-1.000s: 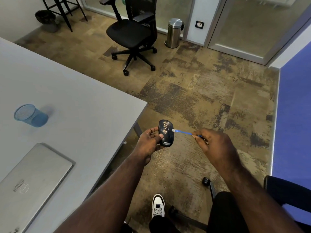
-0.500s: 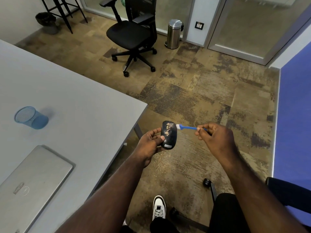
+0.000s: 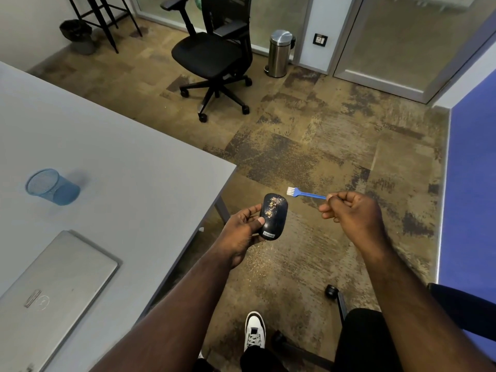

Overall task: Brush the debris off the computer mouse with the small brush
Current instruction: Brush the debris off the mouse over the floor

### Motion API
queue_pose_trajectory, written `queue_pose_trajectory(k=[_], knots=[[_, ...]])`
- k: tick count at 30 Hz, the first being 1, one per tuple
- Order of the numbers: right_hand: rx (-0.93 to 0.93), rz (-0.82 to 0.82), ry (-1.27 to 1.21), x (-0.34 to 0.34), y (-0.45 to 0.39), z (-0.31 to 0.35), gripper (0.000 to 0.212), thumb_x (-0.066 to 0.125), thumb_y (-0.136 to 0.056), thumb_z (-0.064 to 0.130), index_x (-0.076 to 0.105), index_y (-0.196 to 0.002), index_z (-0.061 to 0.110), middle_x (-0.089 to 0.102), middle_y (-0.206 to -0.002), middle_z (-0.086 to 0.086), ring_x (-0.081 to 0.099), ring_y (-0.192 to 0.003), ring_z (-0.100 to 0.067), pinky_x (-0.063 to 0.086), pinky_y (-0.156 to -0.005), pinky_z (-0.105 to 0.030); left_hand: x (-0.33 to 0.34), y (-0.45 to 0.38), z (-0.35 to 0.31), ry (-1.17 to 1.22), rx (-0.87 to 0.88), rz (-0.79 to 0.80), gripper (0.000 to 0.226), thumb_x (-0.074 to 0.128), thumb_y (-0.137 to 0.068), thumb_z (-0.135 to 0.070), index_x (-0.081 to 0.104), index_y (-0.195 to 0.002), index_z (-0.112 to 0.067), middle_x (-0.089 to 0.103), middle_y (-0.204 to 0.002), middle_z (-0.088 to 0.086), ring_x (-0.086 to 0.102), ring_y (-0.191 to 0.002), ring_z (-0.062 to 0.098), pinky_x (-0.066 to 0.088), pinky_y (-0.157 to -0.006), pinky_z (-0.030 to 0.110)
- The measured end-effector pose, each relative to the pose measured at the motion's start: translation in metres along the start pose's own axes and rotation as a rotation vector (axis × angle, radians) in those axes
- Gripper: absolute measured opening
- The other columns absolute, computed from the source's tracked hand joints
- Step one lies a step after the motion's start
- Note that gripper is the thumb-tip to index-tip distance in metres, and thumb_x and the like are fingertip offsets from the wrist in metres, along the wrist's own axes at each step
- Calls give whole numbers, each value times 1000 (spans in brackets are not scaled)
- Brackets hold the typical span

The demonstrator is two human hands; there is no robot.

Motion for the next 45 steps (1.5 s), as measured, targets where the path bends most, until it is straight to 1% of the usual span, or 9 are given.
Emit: queue_pose_trajectory(k=[4, 9, 16, 20, 25, 30, 35, 41, 45], knots=[[32, 107, -1, 12, 4, -3, 9, 64, -91, 10, 71, -88, 8, 75, -65, -2, 67, -50, -5, 46, -46, -11, 4, 0, 0, 13, -4, 12, 32, 49, -98, -4, 61, -124, -18, 73, -96, 1, 65, -85, 14, 54, -74, 30], [84, -19, 12, 3, -7, -18, 14, 65, -91, 19, 71, -98, 8, 76, -65, 3, 70, -54, -5, 46, -52, -16, 4, 2, 2, -17, -9, 25, 33, 48, -98, -5, 60, -128, -14, 72, -95, 1, 65, -81, 11, 52, -70, 27], [47, 47, 33, 12, -1, -12, 10, 65, -92, 14, 72, -95, 8, 77, -70, -2, 70, -53, -5, 46, -47, -11, 2, 1, 2, 3, -11, 31, 36, 47, -98, -3, 58, -131, -13, 69, -98, 3, 63, -75, 9, 52, -58, 21], [76, -38, -24, 1, -6, -17, 11, 65, -91, 18, 70, -95, 10, 76, -66, 3, 70, -55, -6, 47, -53, -18, -1, 0, 2, -5, -13, 29, 35, 49, -97, -5, 59, -130, -15, 70, -101, 3, 64, -82, 12, 52, -64, 24], [24, 102, 13, 12, 3, -14, 7, 64, -91, 9, 71, -92, 7, 76, -68, -3, 69, -53, -6, 47, -47, -11, -1, -1, 5, -1, -25, 19, 34, 50, -97, -5, 59, -128, -16, 71, -100, 4, 64, -85, 15, 52, -71, 29], [57, -30, -20, -6, -3, -21, 9, 65, -92, 16, 71, -96, 10, 76, -67, 1, 70, -55, -4, 47, -50, -13, -3, -1, 5, 3, -26, 14, 34, 50, -97, -6, 59, -129, -15, 70, -104, 5, 64, -88, 16, 52, -72, 30], [-8, 207, 19, 14, 11, -15, 8, 64, -91, 6, 72, -91, 5, 76, -64, -3, 70, -54, -9, 49, -51, -16, 0, -4, 2, 22, -18, 10, 35, 50, -97, -6, 58, -131, -13, 70, -105, 5, 65, -87, 15, 54, -74, 30], [-4, 67, -19, -3, 7, -14, 8, 64, -91, 7, 70, -94, 3, 74, -62, -1, 68, -50, -4, 46, -47, -10, -1, -3, 1, 11, -16, -10, 36, 49, -97, -5, 56, -132, -12, 69, -102, 3, 64, -84, 14, 54, -71, 29], [-37, 150, 47, 7, 14, -13, 8, 65, -91, 8, 72, -92, 5, 76, -65, 0, 70, -54, -7, 47, -50, -10, 2, -2, 2, 20, -26, -10, 37, 51, -97, -7, 55, -133, -13, 68, -111, 7, 64, -92, 19, 56, -82, 44]])
Point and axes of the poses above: each hand's wrist, its own y-axis away from the middle knuckle, its own x-axis out of the palm, z = x × y, the point moved 7 cm from there along -y, towards the middle knuckle
